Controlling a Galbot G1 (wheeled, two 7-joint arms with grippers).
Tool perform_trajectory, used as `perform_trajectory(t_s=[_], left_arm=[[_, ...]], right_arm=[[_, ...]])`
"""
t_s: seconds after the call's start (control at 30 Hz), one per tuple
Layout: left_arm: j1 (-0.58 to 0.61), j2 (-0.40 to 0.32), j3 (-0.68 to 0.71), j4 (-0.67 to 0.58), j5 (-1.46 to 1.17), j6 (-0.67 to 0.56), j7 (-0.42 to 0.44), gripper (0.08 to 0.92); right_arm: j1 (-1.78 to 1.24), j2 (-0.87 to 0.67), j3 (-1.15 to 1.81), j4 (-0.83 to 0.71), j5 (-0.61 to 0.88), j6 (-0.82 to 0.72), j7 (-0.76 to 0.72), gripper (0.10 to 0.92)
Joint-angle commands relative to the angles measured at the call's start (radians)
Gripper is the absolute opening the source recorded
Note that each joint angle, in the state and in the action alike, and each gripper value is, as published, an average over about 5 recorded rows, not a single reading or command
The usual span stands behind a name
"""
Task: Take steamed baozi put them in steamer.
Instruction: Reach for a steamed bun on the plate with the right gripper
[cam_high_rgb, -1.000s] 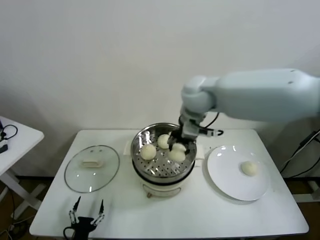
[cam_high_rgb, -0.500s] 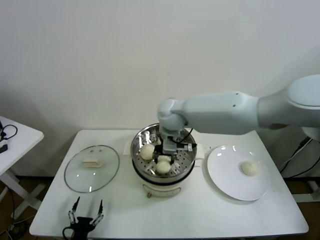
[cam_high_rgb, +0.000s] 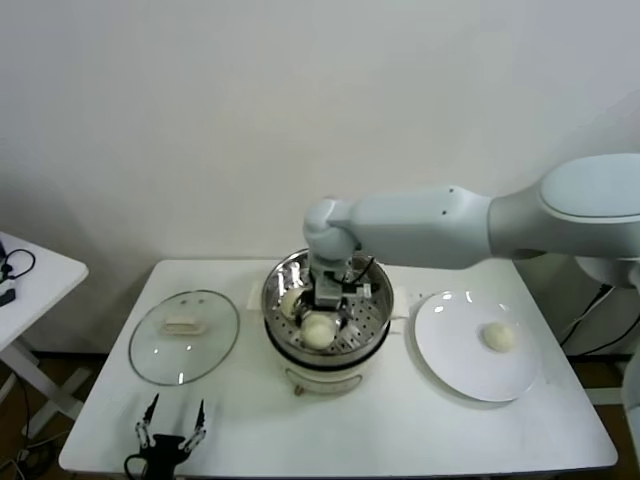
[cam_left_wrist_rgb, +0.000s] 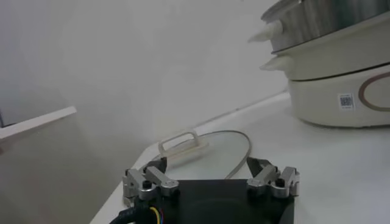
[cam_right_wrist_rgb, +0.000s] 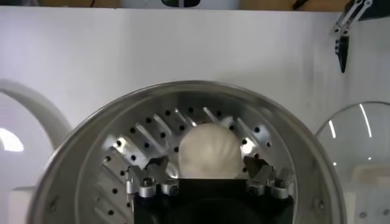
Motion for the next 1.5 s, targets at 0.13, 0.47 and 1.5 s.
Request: perform_trajectory(t_s=[0.13,0.47,1.5], left_arm=[[0.006,0.002,0.000,-0.010,0.001,0.001,0.001,0.823],[-0.004,-0.003,0.007,-0.010,-0.011,0.000,0.003,0.823],[0.043,-0.030,0.001,-0.029,0.009,-0.008,0.003,0.823]], right_arm=[[0.414,-0.246,-0.354,-0.059,0.462,-0.156,-0.175,0.823],[0.240,-0.587,-0.376,-0.098,0.396,-0.413,-0.078,0.823],[-0.544,-0.594,0.335,-0.487,-0.047,-0.378,-0.025,0.823]])
